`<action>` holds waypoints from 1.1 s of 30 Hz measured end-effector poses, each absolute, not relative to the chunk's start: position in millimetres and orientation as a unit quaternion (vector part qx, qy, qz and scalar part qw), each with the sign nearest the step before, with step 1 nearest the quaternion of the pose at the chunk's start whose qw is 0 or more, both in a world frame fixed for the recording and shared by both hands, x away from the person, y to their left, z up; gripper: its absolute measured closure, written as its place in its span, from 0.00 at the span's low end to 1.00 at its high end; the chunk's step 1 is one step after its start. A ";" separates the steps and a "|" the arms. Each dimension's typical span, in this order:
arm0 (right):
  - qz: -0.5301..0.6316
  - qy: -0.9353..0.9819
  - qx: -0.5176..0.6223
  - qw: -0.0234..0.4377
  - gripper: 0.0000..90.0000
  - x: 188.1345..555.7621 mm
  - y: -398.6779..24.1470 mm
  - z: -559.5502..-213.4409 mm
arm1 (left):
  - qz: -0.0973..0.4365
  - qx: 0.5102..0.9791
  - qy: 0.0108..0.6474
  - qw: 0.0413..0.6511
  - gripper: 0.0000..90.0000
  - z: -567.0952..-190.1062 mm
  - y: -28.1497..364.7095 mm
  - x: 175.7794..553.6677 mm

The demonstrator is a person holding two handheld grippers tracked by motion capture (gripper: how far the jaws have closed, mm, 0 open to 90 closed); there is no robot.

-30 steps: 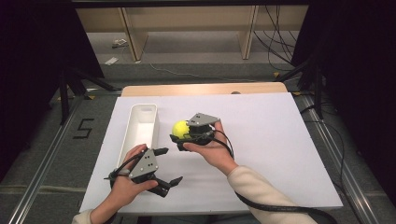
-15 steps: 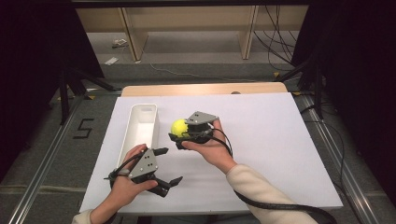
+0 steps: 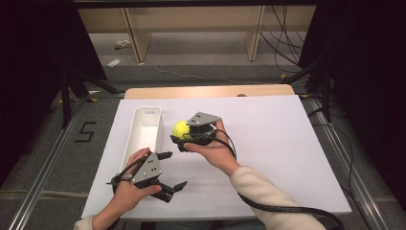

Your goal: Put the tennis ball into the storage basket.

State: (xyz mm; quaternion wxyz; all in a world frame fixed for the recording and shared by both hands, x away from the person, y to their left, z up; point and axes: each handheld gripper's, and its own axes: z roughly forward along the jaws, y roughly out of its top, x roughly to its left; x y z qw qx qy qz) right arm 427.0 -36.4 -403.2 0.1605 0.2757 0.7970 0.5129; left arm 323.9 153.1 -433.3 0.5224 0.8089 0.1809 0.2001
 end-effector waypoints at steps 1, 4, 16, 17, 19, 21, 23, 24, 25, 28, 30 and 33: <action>0.513 0.797 0.275 0.160 0.30 427.1 -36.0 -403.2 | 0.200 0.809 0.182 0.523 0.00 -433.4 153.1 323.9; 0.513 0.799 0.273 0.156 0.30 427.7 -35.1 -404.0 | 0.198 0.809 0.184 0.522 0.00 -433.7 153.0 323.7; 0.513 0.799 0.271 0.156 0.30 430.9 -32.9 -401.9 | 0.204 0.809 0.183 0.521 0.00 -433.5 153.0 324.1; 0.513 0.799 0.270 0.157 0.30 431.2 -32.4 -401.8 | 0.202 0.809 0.183 0.521 0.00 -433.5 153.0 324.0; 0.513 0.800 0.269 0.157 0.30 431.6 -31.2 -401.6 | 0.198 0.809 0.184 0.522 0.00 -433.7 152.9 323.5; 0.512 0.801 0.267 0.157 0.30 431.7 -30.3 -401.1 | 0.196 0.810 0.184 0.522 0.00 -433.8 152.7 323.2; 0.512 0.802 0.266 0.157 0.30 431.8 -29.7 -400.6 | 0.203 0.809 0.183 0.520 0.00 -433.4 153.0 323.7; 0.512 0.802 0.266 0.157 0.30 431.8 -29.5 -400.3 | 0.194 0.810 0.183 0.522 0.00 -433.9 152.4 323.0; 0.512 0.802 0.265 0.157 0.30 432.0 -29.0 -399.9 | 0.196 0.810 0.183 0.522 0.00 -433.8 152.4 323.2; 0.512 0.802 0.265 0.157 0.30 432.3 -28.2 -398.3 | 0.195 0.810 0.183 0.522 0.00 -434.0 152.3 323.2; 0.512 0.802 0.264 0.158 0.30 432.9 -27.5 -397.7 | 0.194 0.810 0.183 0.522 0.00 -434.1 152.1 323.1; 0.511 0.803 0.263 0.159 0.30 433.2 -25.6 -397.4 | 0.190 0.811 0.184 0.522 0.00 -434.3 151.8 322.6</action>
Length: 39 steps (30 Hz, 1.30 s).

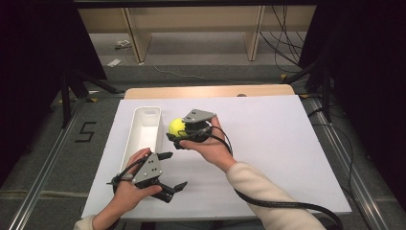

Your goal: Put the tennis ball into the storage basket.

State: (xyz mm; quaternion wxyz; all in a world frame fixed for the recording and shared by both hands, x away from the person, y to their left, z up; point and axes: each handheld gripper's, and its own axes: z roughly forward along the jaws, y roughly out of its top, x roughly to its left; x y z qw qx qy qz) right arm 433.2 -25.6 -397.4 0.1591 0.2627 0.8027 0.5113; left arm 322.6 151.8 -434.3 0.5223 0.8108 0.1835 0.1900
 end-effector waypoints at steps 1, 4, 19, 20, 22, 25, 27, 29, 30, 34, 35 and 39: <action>0.510 0.803 0.263 0.158 0.30 432.9 -24.9 -397.2 | 0.190 0.811 0.184 0.523 0.00 -434.3 151.7 322.5; 0.511 0.804 0.260 0.158 0.30 432.8 -22.9 -396.9 | 0.189 0.811 0.183 0.522 0.00 -434.4 151.7 322.3; 0.506 0.808 0.256 0.157 0.30 434.5 -15.8 -396.0 | 0.183 0.812 0.183 0.523 0.00 -434.3 151.5 321.7; 0.506 0.809 0.256 0.156 0.30 434.4 -15.0 -395.5 | 0.182 0.812 0.183 0.523 0.00 -434.2 151.6 321.7; 0.507 0.809 0.254 0.156 0.30 434.6 -12.8 -393.9 | 0.182 0.812 0.183 0.524 0.00 -434.2 151.6 321.6; 0.506 0.810 0.250 0.157 0.30 435.2 -10.1 -392.7 | 0.183 0.812 0.182 0.524 0.00 -434.1 151.6 321.5; 0.508 0.810 0.250 0.155 0.30 435.4 -7.6 -392.4 | 0.182 0.812 0.182 0.524 0.00 -434.1 151.6 321.4; 0.507 0.810 0.249 0.155 0.30 435.5 -5.5 -392.4 | 0.183 0.812 0.182 0.524 0.00 -434.2 151.6 321.5; 0.507 0.811 0.248 0.153 0.30 435.5 -4.9 -392.2 | 0.183 0.812 0.182 0.523 0.00 -434.2 151.7 321.5; 0.509 0.810 0.248 0.153 0.30 435.7 -2.5 -391.6 | 0.182 0.812 0.182 0.524 0.00 -434.1 151.8 321.4; 0.509 0.810 0.247 0.154 0.30 435.8 -2.7 -391.6 | 0.182 0.812 0.182 0.524 0.00 -434.2 151.8 321.4; 0.506 0.812 0.248 0.153 0.30 436.3 -4.3 -392.3 | 0.182 0.812 0.182 0.524 0.00 -434.5 151.2 321.2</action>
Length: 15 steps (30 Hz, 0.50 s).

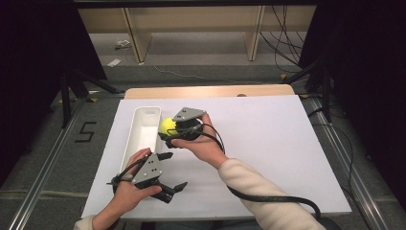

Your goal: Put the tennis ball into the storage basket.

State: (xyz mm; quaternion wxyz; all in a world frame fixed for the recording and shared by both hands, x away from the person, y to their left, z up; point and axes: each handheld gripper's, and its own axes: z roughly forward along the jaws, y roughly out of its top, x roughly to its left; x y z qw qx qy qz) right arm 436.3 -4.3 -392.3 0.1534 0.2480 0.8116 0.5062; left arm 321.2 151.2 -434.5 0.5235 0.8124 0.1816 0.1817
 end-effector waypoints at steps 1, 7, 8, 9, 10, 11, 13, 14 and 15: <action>0.506 0.812 0.248 0.154 0.30 436.4 -4.4 -392.5 | 0.182 0.813 0.181 0.523 0.00 -434.4 151.1 321.3; 0.507 0.812 0.247 0.153 0.30 437.1 -2.5 -390.7 | 0.181 0.813 0.182 0.523 0.00 -434.7 151.0 321.2; 0.507 0.812 0.247 0.153 0.30 437.1 -1.9 -390.3 | 0.180 0.813 0.182 0.523 0.00 -434.7 151.0 321.1; 0.508 0.811 0.245 0.155 0.30 437.5 -1.1 -390.2 | 0.180 0.813 0.182 0.523 0.00 -434.7 151.0 321.2; 0.508 0.811 0.246 0.154 0.30 437.1 -0.4 -389.8 | 0.180 0.813 0.181 0.523 0.00 -434.7 151.1 321.2; 0.508 0.812 0.244 0.154 0.30 437.2 0.0 -389.6 | 0.181 0.813 0.181 0.523 0.00 -434.6 151.2 321.2; 0.508 0.811 0.244 0.155 0.30 437.1 1.5 -389.9 | 0.181 0.813 0.181 0.523 0.00 -434.7 151.2 321.3; 0.508 0.812 0.244 0.155 0.30 437.3 2.0 -390.1 | 0.180 0.813 0.182 0.523 0.00 -434.7 151.1 321.2; 0.507 0.812 0.244 0.155 0.30 437.6 2.4 -390.3 | 0.180 0.813 0.181 0.523 0.00 -434.7 151.0 321.2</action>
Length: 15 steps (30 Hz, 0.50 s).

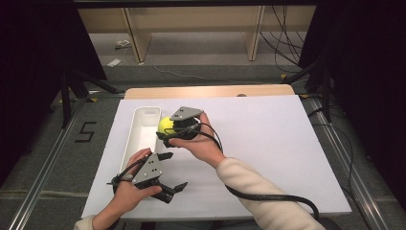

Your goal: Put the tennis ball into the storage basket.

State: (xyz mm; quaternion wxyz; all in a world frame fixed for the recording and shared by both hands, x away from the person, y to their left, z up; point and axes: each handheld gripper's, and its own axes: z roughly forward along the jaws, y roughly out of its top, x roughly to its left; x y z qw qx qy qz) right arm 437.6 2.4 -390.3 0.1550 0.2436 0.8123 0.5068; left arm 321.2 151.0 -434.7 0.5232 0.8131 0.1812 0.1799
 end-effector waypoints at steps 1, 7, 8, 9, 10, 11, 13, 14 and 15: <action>0.506 0.812 0.245 0.154 0.30 437.6 3.0 -390.4 | 0.181 0.813 0.181 0.523 0.00 -434.6 151.1 321.2; 0.507 0.812 0.246 0.155 0.30 439.4 4.6 -389.6 | 0.180 0.813 0.181 0.523 0.00 -434.8 151.0 321.2; 0.506 0.812 0.246 0.156 0.30 439.4 4.7 -389.7 | 0.180 0.813 0.181 0.523 0.00 -434.8 151.0 321.2; 0.506 0.812 0.245 0.155 0.30 439.7 4.8 -389.9 | 0.179 0.813 0.180 0.523 0.00 -434.6 151.0 321.2; 0.506 0.812 0.246 0.155 0.30 439.7 5.2 -390.2 | 0.180 0.813 0.180 0.523 0.00 -434.6 151.0 321.2; 0.506 0.812 0.246 0.154 0.30 439.9 5.3 -390.5 | 0.180 0.813 0.180 0.523 0.00 -434.6 151.0 321.2; 0.506 0.813 0.245 0.154 0.30 440.4 5.8 -390.9 | 0.180 0.813 0.180 0.523 0.00 -434.5 151.1 321.2; 0.506 0.813 0.245 0.155 0.30 440.6 6.2 -390.9 | 0.180 0.813 0.180 0.523 0.00 -434.5 151.1 321.2; 0.506 0.812 0.245 0.154 0.30 440.7 6.6 -390.8 | 0.180 0.813 0.180 0.523 0.00 -434.6 151.0 321.2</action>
